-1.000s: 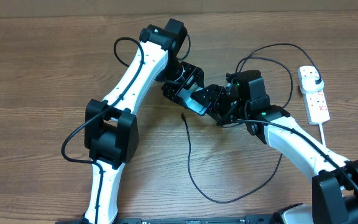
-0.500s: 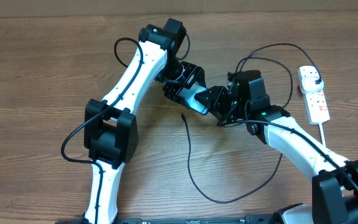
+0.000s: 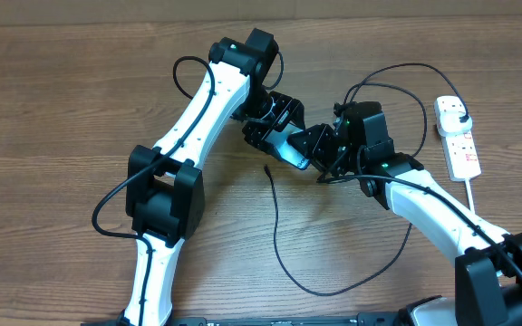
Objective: Plug charger to phone and switch on socket
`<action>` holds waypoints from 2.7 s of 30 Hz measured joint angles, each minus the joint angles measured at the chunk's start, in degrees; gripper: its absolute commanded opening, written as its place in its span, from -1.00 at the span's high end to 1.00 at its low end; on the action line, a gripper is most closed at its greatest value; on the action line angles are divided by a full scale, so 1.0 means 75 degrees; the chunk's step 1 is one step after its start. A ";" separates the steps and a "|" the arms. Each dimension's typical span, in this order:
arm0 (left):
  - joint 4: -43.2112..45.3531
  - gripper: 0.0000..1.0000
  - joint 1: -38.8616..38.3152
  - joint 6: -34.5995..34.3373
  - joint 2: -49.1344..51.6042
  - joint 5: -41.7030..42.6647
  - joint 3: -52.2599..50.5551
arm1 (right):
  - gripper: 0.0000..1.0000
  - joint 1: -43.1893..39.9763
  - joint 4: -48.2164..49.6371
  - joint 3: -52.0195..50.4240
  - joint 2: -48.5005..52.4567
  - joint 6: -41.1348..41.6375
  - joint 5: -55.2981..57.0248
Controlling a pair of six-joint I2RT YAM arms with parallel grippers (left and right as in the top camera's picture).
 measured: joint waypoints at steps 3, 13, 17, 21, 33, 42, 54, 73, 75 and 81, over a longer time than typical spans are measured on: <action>0.0044 0.92 -0.0003 -0.0003 0.0000 0.0000 0.0000 | 0.59 -0.0003 -0.0003 0.0000 0.0000 -0.0012 0.0038; 0.0044 0.66 -0.0029 -0.0087 0.0000 -0.0052 -0.0003 | 0.89 -0.0003 0.0015 0.0000 0.0000 0.0000 0.0058; 0.0047 -0.47 -0.0029 -0.0087 0.0000 -0.0052 0.0000 | 0.92 -0.0003 0.0006 0.0000 0.0000 0.0041 0.0067; 0.0012 -1.00 -0.0029 -0.0122 0.0000 -0.0061 -0.0003 | 0.92 -0.0006 0.0044 0.0000 0.0000 0.0020 0.0146; 0.0417 -0.99 0.0020 0.0539 -0.0015 0.0134 0.0012 | 0.93 -0.0012 0.0012 0.0000 0.0017 0.0210 0.0245; 0.0656 -1.00 0.1524 0.3010 -0.0015 0.1958 0.0020 | 0.92 -0.0312 0.1003 0.0000 0.0055 0.1725 0.0143; 0.1288 -1.00 0.2311 0.3861 -0.0015 0.3115 0.0029 | 0.92 -0.0358 0.3471 0.0000 0.0058 0.5316 0.0085; 0.3526 -1.00 0.1361 0.1402 -0.0015 0.1632 0.0038 | 0.92 -0.0358 0.3538 0.0000 0.0061 0.8265 0.0318; 0.3538 -1.00 0.1250 0.1285 -0.0015 0.1448 0.0038 | 0.92 -0.0358 0.3535 0.0000 0.0061 0.8309 0.0323; 0.3672 -0.92 0.1142 0.1040 -0.0015 0.1151 0.0038 | 0.92 -0.0350 0.3302 0.0000 0.0061 0.8370 0.0361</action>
